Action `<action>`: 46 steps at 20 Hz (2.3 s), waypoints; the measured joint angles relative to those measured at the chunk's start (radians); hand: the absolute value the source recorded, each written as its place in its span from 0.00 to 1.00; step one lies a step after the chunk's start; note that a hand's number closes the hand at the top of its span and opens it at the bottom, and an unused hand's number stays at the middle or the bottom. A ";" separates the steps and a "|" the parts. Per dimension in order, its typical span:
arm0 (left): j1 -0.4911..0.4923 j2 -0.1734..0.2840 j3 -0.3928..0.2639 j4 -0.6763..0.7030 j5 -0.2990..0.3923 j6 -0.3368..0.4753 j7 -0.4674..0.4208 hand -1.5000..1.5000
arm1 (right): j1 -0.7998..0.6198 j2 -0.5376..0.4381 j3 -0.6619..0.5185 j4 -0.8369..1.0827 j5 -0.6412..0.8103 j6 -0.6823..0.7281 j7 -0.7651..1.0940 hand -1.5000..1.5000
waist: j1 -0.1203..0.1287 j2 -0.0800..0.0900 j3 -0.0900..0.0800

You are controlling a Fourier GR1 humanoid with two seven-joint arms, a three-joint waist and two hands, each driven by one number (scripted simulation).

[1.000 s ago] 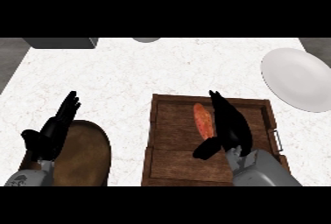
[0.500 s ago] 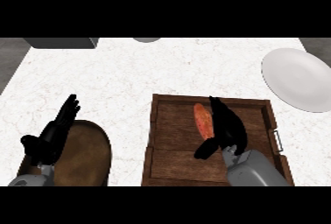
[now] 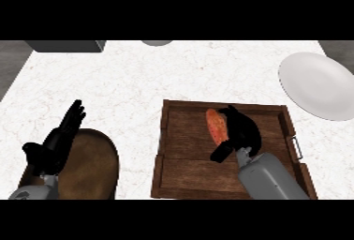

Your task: Pick the sweet potato from the tray and place it in the plate

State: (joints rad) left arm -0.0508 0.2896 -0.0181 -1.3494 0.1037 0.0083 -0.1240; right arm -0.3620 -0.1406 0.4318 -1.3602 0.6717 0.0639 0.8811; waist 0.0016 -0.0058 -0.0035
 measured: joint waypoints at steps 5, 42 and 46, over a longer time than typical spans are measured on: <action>0.001 -0.007 0.015 0.008 -0.009 -0.016 -0.006 0.50 | -0.010 0.022 -0.018 0.058 0.016 0.007 -0.094 1.00 | -0.002 -0.007 -0.004; 0.000 -0.047 0.049 -0.008 -0.050 -0.029 0.016 0.50 | 0.538 -0.613 -0.945 -0.095 -0.204 -0.360 -0.726 1.00 | -0.008 0.004 0.003; -0.007 -0.050 0.058 0.012 -0.059 -0.038 0.003 0.50 | 0.442 -0.636 -0.935 -0.092 -0.188 -0.309 -0.685 1.00 | -0.002 0.005 0.003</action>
State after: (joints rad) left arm -0.0576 0.2397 0.0401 -1.3378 0.0447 -0.0302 -0.1209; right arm 0.0801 -0.7768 -0.5032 -1.4523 0.4838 -0.2455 0.1959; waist -0.0005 -0.0003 -0.0003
